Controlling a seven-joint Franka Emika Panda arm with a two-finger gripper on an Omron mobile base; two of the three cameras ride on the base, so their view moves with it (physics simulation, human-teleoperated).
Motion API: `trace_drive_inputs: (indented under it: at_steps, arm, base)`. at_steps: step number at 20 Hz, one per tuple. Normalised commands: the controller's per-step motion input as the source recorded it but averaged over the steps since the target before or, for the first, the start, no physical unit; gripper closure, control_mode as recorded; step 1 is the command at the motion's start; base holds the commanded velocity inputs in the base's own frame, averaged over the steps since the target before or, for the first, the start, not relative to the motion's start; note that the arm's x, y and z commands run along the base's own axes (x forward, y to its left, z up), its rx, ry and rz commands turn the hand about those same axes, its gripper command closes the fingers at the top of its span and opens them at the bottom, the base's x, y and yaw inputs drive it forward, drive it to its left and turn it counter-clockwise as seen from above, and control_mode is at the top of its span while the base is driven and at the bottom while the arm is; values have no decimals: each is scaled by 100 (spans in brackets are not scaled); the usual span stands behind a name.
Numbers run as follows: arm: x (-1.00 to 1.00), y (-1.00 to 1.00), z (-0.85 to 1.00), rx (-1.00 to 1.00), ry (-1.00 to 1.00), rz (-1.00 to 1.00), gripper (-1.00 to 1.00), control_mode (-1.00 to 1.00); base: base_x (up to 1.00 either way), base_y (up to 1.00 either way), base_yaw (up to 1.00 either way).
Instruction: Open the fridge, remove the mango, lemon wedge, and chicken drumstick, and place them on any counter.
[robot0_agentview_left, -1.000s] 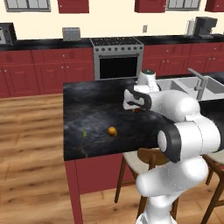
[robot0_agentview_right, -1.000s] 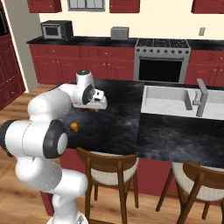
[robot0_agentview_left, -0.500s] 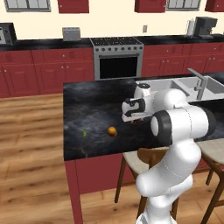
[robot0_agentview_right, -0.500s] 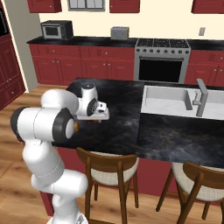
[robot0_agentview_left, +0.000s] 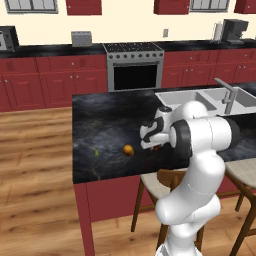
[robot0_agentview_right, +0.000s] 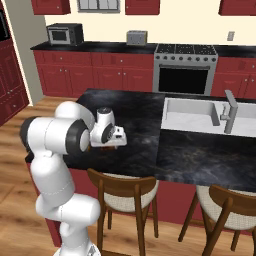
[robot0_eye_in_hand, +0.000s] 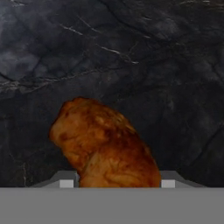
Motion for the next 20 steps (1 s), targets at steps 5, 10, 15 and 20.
trace_drive_inputs:
  at_steps: [5, 10, 15, 20]
  arm:
    - [0, 0, -34, 0, 0, 3, 100, -100]
    - [0, 0, -31, 0, 0, 3, 100, -100]
    - [0, 0, -29, 0, 0, 2, 100, -100]
    - [0, 0, -23, 0, 0, 3, -100, -100]
  base:
    - [0, 0, 0]
    - [0, 0, 0]
    - [0, 0, 0]
    - [0, 0, 0]
